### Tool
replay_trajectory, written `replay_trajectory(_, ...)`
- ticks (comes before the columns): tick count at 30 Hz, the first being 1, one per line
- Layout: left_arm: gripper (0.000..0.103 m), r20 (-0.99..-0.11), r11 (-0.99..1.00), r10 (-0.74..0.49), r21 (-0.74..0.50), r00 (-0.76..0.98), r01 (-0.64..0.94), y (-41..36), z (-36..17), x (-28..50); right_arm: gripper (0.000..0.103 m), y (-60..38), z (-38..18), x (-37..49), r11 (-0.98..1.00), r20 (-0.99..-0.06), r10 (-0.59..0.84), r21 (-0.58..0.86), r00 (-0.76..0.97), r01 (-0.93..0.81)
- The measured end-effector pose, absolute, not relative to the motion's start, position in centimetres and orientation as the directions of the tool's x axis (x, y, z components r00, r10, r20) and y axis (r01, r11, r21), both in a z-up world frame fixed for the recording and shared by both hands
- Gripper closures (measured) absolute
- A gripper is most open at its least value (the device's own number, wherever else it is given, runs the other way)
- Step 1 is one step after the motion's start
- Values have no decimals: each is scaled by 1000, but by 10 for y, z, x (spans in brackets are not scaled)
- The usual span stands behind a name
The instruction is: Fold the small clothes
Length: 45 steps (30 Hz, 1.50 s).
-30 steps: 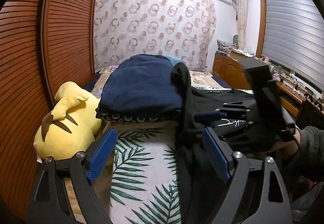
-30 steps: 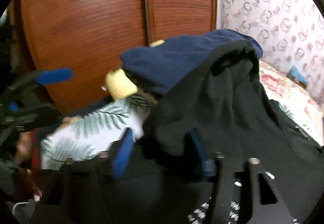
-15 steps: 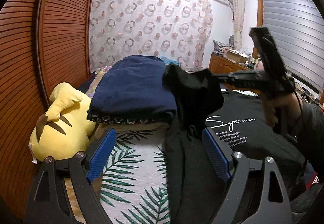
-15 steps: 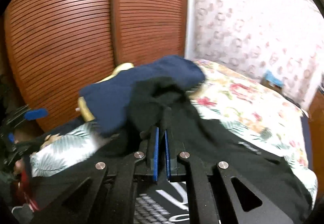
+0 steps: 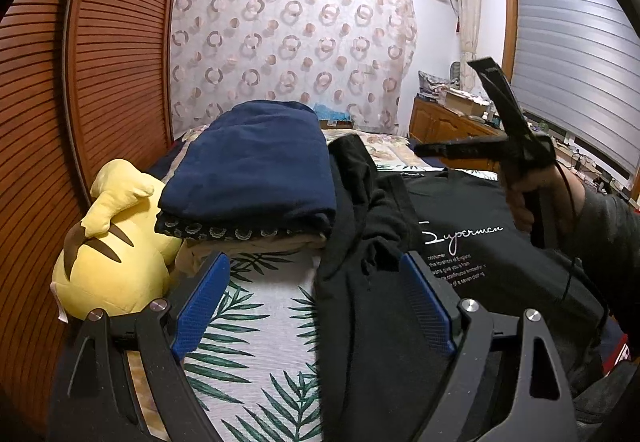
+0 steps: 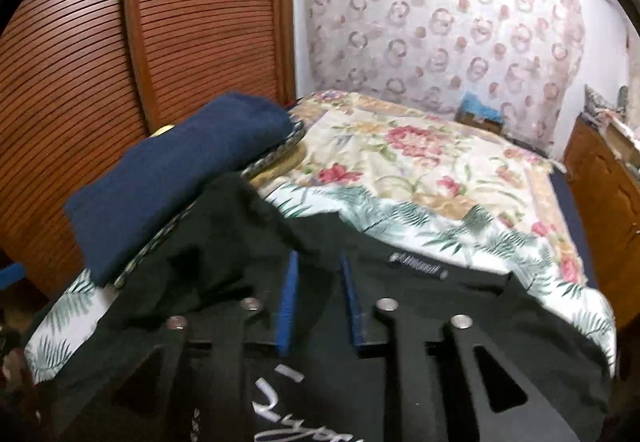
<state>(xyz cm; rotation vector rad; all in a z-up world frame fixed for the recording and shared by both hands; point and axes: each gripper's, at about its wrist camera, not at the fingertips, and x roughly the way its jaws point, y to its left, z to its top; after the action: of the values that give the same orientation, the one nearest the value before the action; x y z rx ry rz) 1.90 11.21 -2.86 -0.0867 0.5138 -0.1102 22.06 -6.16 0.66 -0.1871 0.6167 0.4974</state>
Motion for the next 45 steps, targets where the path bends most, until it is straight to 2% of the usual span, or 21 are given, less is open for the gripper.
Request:
replay_trajectory(2, 16, -486, 990, -126, -112, 865, 81, 112, -29, 20, 66, -61, -2, 214, 852, -609, 407, -16, 681, -523)
replay_trajectory(4, 16, -487, 990, -130, -118, 864, 83, 110, -29, 21, 64, -66, -12, 214, 839, -627, 420, -7, 656, -544)
replay_trajectory(8, 16, -490, 989, -138, -112, 861, 95, 106, -27, 27, 64, -66, -34, 217, 831, -674, 397, -25, 623, -556)
replay_trajectory(12, 16, -502, 990, -141, -82, 853, 116, 98, -26, 40, 64, -87, -42, 213, 840, -675, 394, -10, 624, -542)
replay_trajectory(19, 16, -519, 980, -192, -59, 833, 190, 71, -18, 75, 63, -132, -32, 210, 872, -705, 329, -27, 628, -488)
replay_trajectory(21, 20, -525, 976, -211, -61, 825, 211, 65, -16, 85, 60, -151, -36, 212, 879, -723, 313, -24, 616, -476)
replay_trajectory(25, 37, -552, 969, -231, -53, 801, 242, 51, -14, 110, 54, -181, -43, 210, 892, -750, 272, -38, 603, -450)
replay_trajectory(29, 52, -579, 966, -235, -52, 781, 253, 44, -15, 132, 44, -202, -39, 208, 902, -747, 269, -26, 608, -431)
replay_trajectory(35, 60, -618, 965, -223, -32, 754, 260, 31, -18, 159, 26, -213, -46, 206, 906, -729, 271, -27, 628, -422)
replay_trajectory(39, 63, -658, 966, -200, -8, 726, 259, 19, -24, 184, 25, -204, -47, 209, 905, -732, 264, -37, 628, -425)
replay_trajectory(45, 63, -713, 975, -102, 66, 694, 210, 10, -36, 219, 24, -204, -46, 212, 904, -734, 263, -39, 627, -425)
